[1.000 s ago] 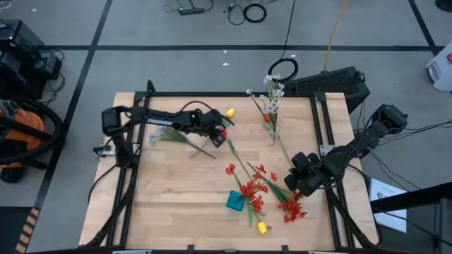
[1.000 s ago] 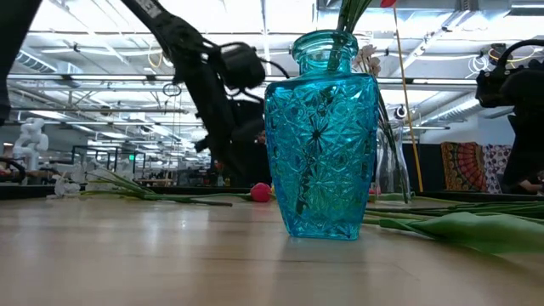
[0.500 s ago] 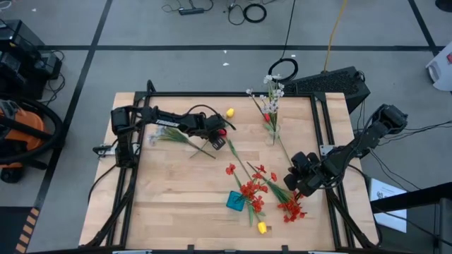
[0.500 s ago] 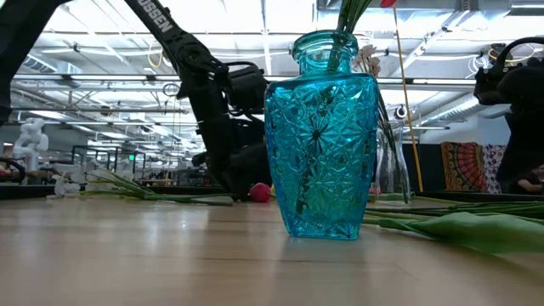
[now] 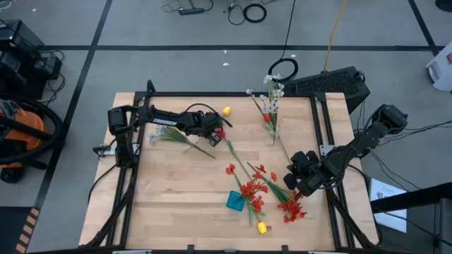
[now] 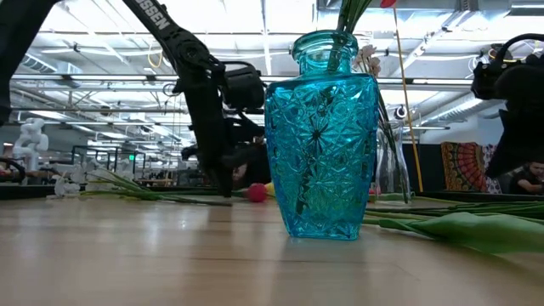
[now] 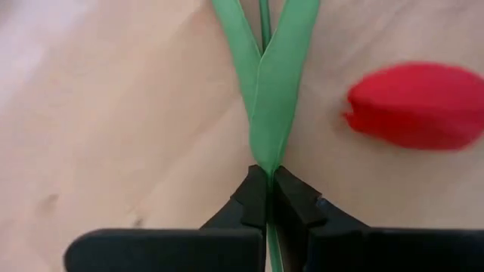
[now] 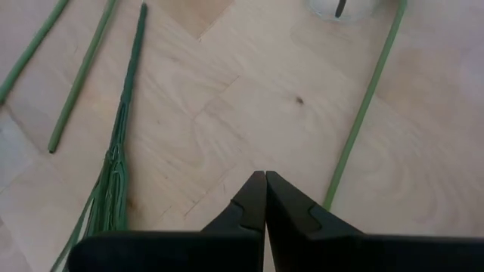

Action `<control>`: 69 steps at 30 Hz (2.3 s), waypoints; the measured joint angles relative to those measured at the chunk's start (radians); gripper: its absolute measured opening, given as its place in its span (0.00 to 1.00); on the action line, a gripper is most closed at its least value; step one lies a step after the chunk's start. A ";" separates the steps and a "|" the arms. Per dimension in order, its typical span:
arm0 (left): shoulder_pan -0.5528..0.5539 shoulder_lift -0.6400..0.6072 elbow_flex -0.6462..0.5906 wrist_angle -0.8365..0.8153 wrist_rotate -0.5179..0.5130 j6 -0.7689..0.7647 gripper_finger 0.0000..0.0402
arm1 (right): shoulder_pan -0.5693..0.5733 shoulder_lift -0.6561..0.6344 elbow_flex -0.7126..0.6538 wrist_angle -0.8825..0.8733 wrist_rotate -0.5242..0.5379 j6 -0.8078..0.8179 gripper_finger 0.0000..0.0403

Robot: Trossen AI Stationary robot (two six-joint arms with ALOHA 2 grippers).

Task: Sort flowers into vase by color
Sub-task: Put the top yellow flower into the transparent vase

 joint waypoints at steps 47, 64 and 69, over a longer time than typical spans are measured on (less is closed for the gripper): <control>-0.177 -0.114 -0.233 1.769 0.239 0.395 0.03 | 0.000 0.000 0.000 0.009 0.102 -0.034 0.00; -0.139 0.325 0.386 1.769 0.424 0.454 0.03 | 0.000 0.000 0.000 0.017 0.101 -0.074 0.00; -0.124 0.404 0.482 1.736 0.461 0.454 0.03 | 0.000 0.000 0.000 0.023 0.101 -0.087 0.00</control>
